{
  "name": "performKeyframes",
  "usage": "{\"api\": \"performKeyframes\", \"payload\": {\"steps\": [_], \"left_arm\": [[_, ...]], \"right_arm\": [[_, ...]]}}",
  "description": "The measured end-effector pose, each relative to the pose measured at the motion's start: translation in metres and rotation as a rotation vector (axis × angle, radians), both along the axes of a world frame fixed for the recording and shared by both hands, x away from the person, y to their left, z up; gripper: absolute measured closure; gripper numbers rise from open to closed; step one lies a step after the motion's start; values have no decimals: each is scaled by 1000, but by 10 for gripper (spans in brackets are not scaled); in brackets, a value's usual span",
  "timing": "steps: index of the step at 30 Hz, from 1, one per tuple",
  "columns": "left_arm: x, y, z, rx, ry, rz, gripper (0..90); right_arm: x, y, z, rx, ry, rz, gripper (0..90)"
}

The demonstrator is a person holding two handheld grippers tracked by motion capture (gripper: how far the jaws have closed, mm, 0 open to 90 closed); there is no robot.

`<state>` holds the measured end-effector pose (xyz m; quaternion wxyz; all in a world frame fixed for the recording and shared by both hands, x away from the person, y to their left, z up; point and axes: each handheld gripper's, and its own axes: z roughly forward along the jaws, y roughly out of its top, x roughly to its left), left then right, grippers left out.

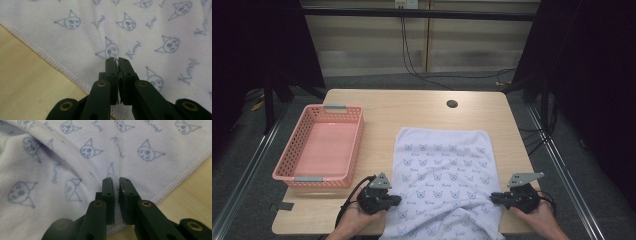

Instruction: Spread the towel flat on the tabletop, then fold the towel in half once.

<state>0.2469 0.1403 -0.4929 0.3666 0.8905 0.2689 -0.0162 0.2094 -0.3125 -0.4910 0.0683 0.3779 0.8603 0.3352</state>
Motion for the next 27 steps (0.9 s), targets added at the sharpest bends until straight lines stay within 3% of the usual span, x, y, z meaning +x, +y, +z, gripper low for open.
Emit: {"api": "performKeyframes", "payload": {"steps": [5, 6, 9, 10, 14, 16, 19, 23, 24, 26, 27], "left_arm": [[-13, 10, 0, -24, 55, -36, 837], [-14, 11, 2, -13, 58, -45, 834], [-13, 10, 4, -2, 61, -68, 779], [-10, 9, 4, -19, 61, -49, 742], [14, 5, 7, -85, 49, 28, 674], [29, -1, 9, -95, 15, 68, 642], [51, -10, 9, -112, -7, 102, 625], [75, -19, 4, -89, -32, 153, 622], [79, -21, 2, -72, -30, 157, 627], [80, -24, -2, -15, -68, 153, 644], [80, -24, -4, -8, -59, 149, 644]], "right_arm": [[-14, 4, 3, -13, 25, 44, 837], [-15, 5, 4, -18, 21, 45, 822], [-14, 3, 8, 36, -10, 12, 702], [-13, 2, 9, 57, -26, -13, 677], [-3, 0, 16, 87, -112, -81, 600], [7, -1, 17, 106, -118, -122, 572], [23, 3, 14, 85, -137, -158, 499], [45, 5, 7, 68, -128, -155, 534], [51, 6, 5, 62, -123, -147, 553], [59, 9, 0, 42, -118, -137, 556], [62, 10, -2, 30, -109, -131, 550]]}}
